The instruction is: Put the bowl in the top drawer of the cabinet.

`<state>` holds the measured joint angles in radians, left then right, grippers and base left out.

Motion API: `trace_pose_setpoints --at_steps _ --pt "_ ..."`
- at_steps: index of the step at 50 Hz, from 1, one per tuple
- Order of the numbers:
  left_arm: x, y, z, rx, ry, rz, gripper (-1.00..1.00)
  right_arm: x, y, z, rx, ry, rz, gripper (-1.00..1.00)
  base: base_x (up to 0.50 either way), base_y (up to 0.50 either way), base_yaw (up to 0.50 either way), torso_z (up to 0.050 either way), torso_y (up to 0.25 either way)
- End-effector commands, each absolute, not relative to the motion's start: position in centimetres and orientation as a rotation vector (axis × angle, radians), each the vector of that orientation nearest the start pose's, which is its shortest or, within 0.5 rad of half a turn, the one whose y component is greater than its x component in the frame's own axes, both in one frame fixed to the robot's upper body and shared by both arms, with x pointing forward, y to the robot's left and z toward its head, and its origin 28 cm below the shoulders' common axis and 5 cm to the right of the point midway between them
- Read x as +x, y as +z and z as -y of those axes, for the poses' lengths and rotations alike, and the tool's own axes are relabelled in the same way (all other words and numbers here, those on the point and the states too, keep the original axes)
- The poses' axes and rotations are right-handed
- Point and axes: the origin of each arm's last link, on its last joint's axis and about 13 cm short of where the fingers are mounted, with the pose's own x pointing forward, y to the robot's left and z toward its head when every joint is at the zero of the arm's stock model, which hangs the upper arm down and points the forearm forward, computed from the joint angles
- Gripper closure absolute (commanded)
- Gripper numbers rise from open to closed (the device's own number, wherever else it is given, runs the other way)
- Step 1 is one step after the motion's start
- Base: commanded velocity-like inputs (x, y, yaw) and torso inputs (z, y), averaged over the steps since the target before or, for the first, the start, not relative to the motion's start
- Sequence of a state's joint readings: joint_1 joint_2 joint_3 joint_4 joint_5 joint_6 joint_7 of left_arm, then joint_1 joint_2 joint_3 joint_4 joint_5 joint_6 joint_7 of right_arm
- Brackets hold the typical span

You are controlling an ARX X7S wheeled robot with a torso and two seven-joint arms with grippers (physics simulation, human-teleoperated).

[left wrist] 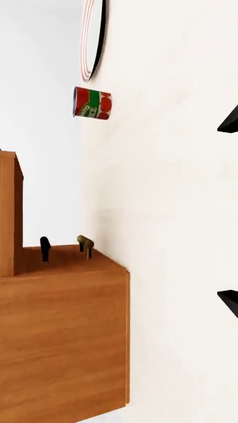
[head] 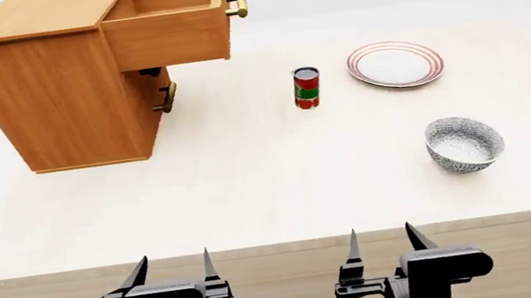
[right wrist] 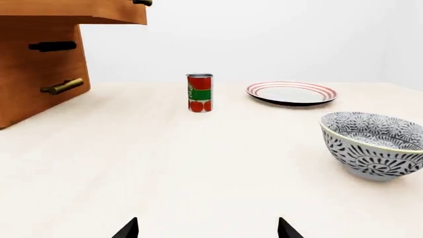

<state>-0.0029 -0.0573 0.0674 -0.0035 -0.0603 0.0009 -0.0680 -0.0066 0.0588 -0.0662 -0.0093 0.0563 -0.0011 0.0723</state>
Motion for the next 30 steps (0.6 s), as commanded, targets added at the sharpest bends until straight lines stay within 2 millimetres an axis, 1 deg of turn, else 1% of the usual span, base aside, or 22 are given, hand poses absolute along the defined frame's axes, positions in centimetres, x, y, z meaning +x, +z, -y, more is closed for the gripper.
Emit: trace_pose_setpoints --at_steps 1,17,26,30 --pt "21.1 1.2 -20.5 -0.002 -0.002 -0.008 -1.0 20.8 1.3 9.7 -0.002 -0.006 -0.001 -1.0 0.0 0.5 0.0 0.0 0.0" --pt "21.2 1.3 -20.5 0.003 -0.004 -0.011 -1.0 20.8 1.3 9.8 -0.003 -0.011 -0.005 -1.0 0.0 0.49 0.0 0.0 0.0" --pt "21.2 1.8 -20.6 0.0 -0.002 -0.001 -1.0 21.1 1.8 9.9 0.008 -0.031 -0.015 -1.0 0.0 0.02 0.0 0.0 0.0" --pt "21.3 3.3 -20.6 -0.026 -0.01 0.02 -1.0 21.3 2.9 9.9 0.029 -0.04 -0.01 -1.0 0.0 0.0 0.0 0.0 0.0"
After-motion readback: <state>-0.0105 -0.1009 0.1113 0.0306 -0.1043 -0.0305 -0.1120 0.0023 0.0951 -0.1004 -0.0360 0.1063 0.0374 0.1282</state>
